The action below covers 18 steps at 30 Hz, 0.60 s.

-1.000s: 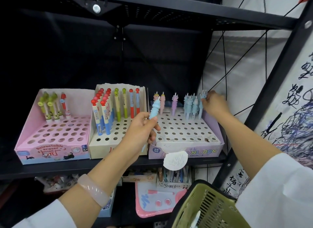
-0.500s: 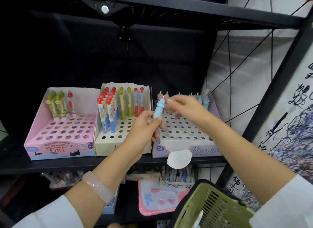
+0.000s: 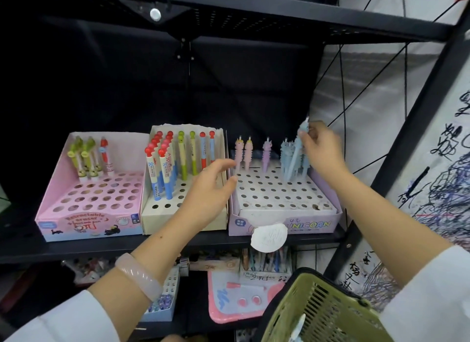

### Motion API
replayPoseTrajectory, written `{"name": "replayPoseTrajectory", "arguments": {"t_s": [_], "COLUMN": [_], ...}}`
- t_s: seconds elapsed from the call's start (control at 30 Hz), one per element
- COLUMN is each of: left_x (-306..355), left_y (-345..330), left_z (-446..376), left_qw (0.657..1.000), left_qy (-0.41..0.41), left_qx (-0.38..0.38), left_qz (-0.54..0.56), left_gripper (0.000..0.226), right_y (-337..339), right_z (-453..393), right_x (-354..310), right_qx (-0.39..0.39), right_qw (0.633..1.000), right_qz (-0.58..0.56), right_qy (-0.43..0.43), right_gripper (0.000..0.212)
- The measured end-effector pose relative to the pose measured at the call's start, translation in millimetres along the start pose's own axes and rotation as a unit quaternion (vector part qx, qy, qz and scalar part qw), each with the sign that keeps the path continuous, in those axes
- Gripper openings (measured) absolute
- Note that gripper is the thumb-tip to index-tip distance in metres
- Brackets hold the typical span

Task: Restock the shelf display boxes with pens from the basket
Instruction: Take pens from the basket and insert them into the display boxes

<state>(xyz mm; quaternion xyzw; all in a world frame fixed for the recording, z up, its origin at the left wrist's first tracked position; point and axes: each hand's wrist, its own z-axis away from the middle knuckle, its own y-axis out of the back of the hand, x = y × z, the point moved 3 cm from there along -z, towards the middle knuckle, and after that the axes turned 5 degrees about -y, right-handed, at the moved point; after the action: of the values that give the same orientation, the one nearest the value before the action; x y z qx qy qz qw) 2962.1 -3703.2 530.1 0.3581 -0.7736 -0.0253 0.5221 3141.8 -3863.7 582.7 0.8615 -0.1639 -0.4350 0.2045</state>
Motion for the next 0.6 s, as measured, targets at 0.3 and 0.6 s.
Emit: {"name": "replayPoseTrajectory", "arguments": {"t_s": [0.3, 0.6], "left_x": [-8, -11], "left_y": [-3, 2], "left_z": [1, 4], "left_qw": [0.999, 0.999], "left_qy": [-0.013, -0.02], "left_qx": [-0.027, -0.036], "left_qz": [-0.036, -0.024], "left_gripper": [0.036, 0.036], "right_y": [-11, -34], "right_z": [-1, 15], "right_x": [21, 46], "right_qx": [0.0, -0.15], "right_qw": [1.0, 0.978], "right_qz": [0.019, 0.134], "right_qy": [0.005, -0.051], "right_gripper": [0.025, 0.032]}}
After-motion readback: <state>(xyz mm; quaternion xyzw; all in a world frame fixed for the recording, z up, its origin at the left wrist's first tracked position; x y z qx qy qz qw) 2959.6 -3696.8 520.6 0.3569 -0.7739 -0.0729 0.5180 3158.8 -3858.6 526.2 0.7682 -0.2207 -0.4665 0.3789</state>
